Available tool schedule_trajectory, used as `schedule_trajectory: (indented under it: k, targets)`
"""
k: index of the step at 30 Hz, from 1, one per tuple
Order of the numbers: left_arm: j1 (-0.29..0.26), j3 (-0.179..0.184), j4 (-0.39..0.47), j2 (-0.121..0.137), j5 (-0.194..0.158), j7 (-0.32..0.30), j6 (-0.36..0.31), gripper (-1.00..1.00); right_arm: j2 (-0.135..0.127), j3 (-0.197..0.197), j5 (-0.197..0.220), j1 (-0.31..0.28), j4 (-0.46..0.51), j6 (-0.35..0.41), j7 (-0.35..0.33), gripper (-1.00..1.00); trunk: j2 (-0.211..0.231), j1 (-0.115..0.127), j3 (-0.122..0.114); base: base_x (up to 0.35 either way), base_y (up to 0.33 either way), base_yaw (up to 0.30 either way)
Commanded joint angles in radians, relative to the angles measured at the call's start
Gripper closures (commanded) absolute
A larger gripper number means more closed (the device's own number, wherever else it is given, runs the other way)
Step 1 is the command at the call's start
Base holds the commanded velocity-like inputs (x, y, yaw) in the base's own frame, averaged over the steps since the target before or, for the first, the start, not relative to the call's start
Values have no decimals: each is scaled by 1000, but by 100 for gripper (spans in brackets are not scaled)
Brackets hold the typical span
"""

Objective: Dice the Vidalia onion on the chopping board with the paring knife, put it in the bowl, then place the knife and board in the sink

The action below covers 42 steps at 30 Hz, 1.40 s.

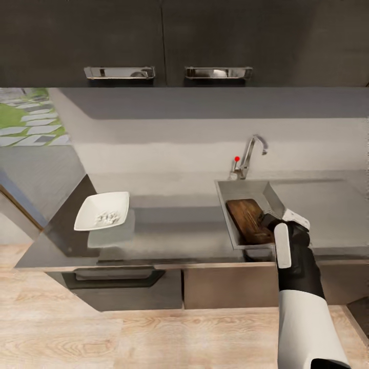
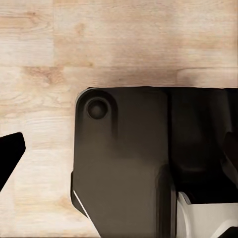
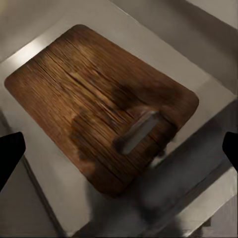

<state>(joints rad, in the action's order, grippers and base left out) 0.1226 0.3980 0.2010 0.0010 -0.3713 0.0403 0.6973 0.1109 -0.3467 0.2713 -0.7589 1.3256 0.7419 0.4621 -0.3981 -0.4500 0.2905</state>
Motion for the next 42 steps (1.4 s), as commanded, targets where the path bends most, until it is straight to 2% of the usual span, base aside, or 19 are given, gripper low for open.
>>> schedule_trajectory:
  k: [1,2,4,5,7,9,14,20,24,31,35,36,38,39,42]
  targets:
    - [0,8,2,1,-7,4,2,-100,1,-1,-29,6,1,0,-37,-100,-2,0,2,-331,-1,0]
    - [0,8,2,1,-8,4,2,-100,3,0,-116,14,1,-1,-141,-100,-2,0,2,-331,-1,0]
    - [0,8,2,1,-8,4,2,-100,6,0,-200,22,1,-3,-244,-100,-2,0,2,-333,0,0]
    - [0,8,2,1,-8,4,2,-100,7,-1,-219,23,0,-3,-266,-100,-2,0,2,-335,0,0]
    - [0,8,2,1,-8,4,2,-100,13,-1,-296,26,0,-4,-345,-100,-2,0,2,-336,0,0]
    - [0,8,2,1,-8,4,2,-100,15,-1,-318,29,0,-4,-367,-100,-2,0,2,-337,0,0]
    - [0,8,2,1,-8,4,2,-100,17,-1,-338,40,-1,-16,-389,-100,-2,0,2,-337,0,0]
    - [0,8,2,1,-8,5,2,-100,19,-1,-339,80,-10,-86,-394,-100,-2,0,2,-337,0,0]
    - [0,7,2,1,-8,5,2,-100,19,-1,-340,117,-14,-135,-413,-100,-2,0,2,-337,0,0]
    - [0,7,2,1,-8,5,2,-100,19,-1,-346,219,-39,-236,-480,-100,-2,0,2,-186,0,0]
    - [0,7,3,2,-8,4,3,-100,14,-2,-361,274,-162,-366,-499,-100,-2,0,2,-21,0,0]
    - [0,7,3,2,-8,5,3,-100,11,-3,-382,282,-217,-422,-502,-100,-2,0,2,-7,0,0]
    - [0,7,3,2,-8,5,3,-100,8,-4,-451,290,-338,-540,-514,-100,-2,0,2,-4,0,0]
    - [0,7,4,2,-8,5,4,-100,-4,-8,-539,294,-527,-685,-525,-100,-2,0,2,0,0,0]
    - [0,7,4,2,-8,6,4,-100,-53,-9,-579,295,-807,-850,-526,-100,-2,0,2,0,0,0]
